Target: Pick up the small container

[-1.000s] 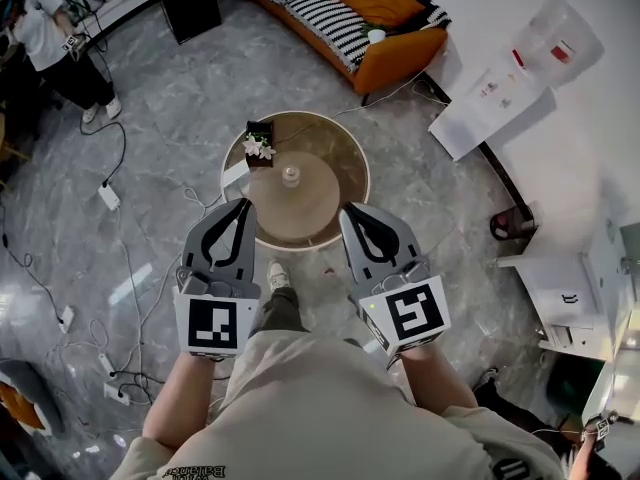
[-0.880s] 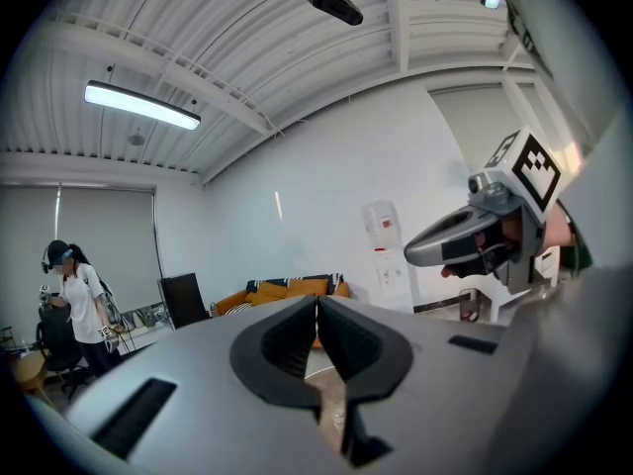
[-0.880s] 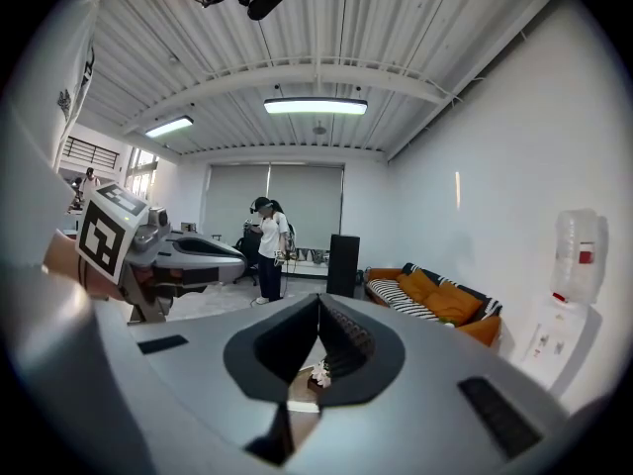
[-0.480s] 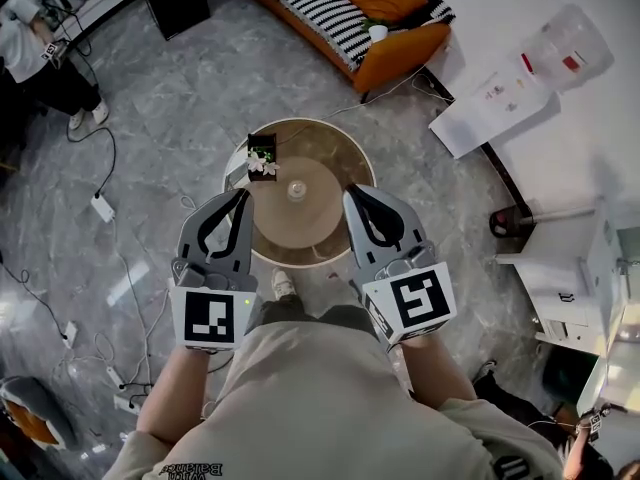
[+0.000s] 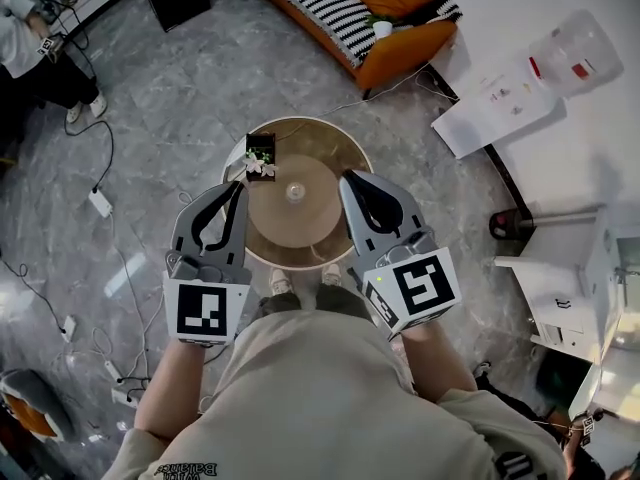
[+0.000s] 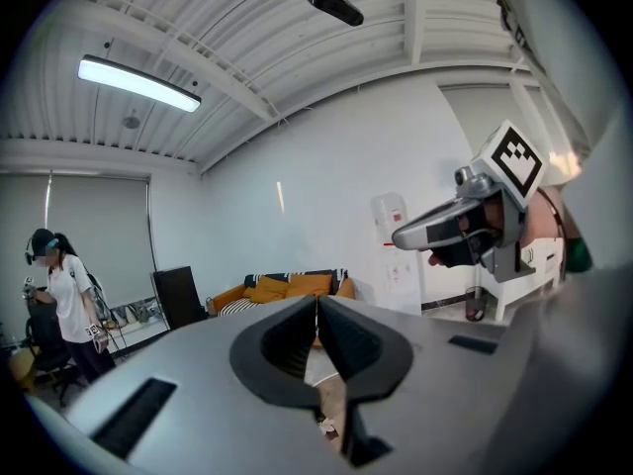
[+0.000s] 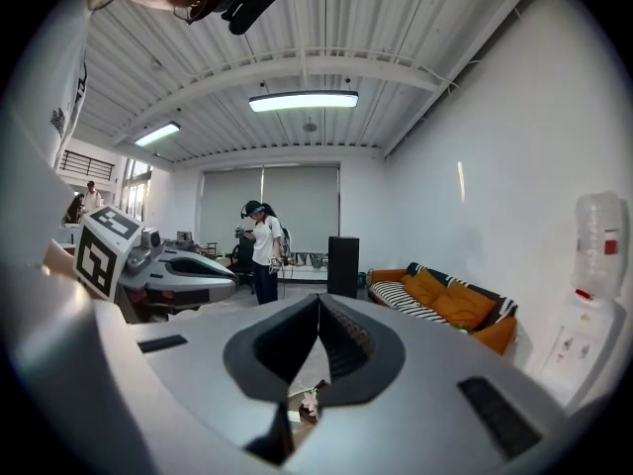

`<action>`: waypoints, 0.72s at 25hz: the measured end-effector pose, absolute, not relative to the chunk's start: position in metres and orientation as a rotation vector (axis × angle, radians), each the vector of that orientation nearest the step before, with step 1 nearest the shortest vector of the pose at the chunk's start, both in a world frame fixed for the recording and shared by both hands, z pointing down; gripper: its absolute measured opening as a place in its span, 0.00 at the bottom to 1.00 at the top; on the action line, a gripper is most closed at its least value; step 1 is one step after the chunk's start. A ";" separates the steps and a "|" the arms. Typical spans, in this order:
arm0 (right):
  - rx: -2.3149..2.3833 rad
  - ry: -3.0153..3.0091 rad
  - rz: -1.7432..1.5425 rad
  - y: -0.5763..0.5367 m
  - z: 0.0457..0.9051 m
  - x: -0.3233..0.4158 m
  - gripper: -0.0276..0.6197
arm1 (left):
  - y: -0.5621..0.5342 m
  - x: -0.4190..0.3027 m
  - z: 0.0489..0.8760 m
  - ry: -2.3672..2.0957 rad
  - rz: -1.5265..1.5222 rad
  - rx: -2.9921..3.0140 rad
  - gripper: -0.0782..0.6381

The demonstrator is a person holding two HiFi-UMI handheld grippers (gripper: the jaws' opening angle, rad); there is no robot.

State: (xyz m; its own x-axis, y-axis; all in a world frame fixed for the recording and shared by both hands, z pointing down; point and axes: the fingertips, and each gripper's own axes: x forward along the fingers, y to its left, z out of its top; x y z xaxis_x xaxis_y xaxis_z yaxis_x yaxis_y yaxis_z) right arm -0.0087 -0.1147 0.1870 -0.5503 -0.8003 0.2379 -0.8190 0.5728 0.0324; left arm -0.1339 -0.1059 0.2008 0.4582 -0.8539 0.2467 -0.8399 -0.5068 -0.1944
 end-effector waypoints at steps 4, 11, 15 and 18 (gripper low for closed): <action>1.276 -2.658 0.106 -0.121 0.180 -0.009 0.04 | -0.109 -0.126 0.196 1.587 -0.462 -2.634 0.12; 1.220 -2.680 0.092 -0.136 0.183 0.003 0.04 | -0.123 -0.106 0.201 1.591 -0.426 -2.664 0.26; 1.222 -2.660 0.101 -0.150 0.194 0.011 0.04 | -0.134 -0.087 0.213 1.505 -0.370 -2.710 0.44; 1.193 -2.653 0.075 -0.165 0.206 0.013 0.04 | -0.143 -0.073 0.228 1.448 -0.350 -2.723 0.48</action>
